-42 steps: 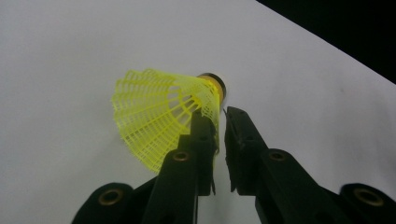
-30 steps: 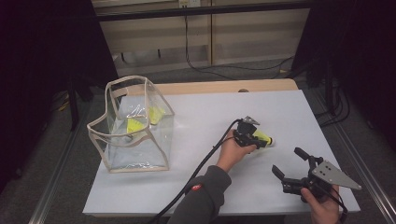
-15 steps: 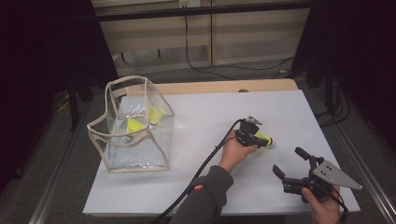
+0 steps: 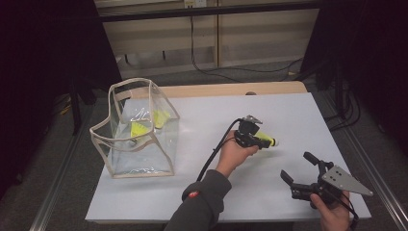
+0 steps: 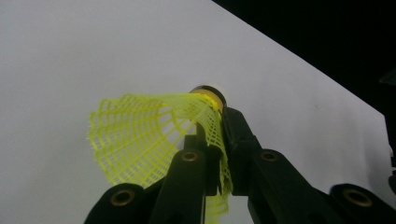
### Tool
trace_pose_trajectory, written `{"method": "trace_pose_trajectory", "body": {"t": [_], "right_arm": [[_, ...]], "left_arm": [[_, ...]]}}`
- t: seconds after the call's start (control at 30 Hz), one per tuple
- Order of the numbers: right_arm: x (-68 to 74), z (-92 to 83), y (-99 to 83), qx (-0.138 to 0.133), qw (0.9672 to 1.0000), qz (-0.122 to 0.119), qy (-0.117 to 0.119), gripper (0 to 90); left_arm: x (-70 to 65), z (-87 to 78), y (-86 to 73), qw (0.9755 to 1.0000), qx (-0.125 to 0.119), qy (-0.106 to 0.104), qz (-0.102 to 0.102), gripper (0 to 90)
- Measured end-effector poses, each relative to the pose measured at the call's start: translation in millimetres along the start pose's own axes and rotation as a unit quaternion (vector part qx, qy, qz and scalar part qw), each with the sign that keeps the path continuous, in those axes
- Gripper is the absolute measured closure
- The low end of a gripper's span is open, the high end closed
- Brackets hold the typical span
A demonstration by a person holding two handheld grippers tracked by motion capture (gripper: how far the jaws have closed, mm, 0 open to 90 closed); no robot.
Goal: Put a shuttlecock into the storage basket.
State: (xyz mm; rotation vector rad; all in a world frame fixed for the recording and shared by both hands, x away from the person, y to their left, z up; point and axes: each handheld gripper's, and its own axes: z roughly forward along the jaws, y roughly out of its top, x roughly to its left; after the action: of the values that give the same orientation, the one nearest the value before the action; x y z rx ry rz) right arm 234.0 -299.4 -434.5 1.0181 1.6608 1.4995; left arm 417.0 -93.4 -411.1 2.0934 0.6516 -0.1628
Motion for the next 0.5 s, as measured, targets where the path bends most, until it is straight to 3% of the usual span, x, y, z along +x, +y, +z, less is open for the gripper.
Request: {"method": "trace_pose_trajectory", "body": {"t": [0.5], "right_arm": [[0.6,0.7,-0.2,0.001,1.0,0.0,0.001,1.9]], "left_arm": [[5.3,-28.2,3.4,0.9999,0.001,0.005,-0.01,86.6]]}}
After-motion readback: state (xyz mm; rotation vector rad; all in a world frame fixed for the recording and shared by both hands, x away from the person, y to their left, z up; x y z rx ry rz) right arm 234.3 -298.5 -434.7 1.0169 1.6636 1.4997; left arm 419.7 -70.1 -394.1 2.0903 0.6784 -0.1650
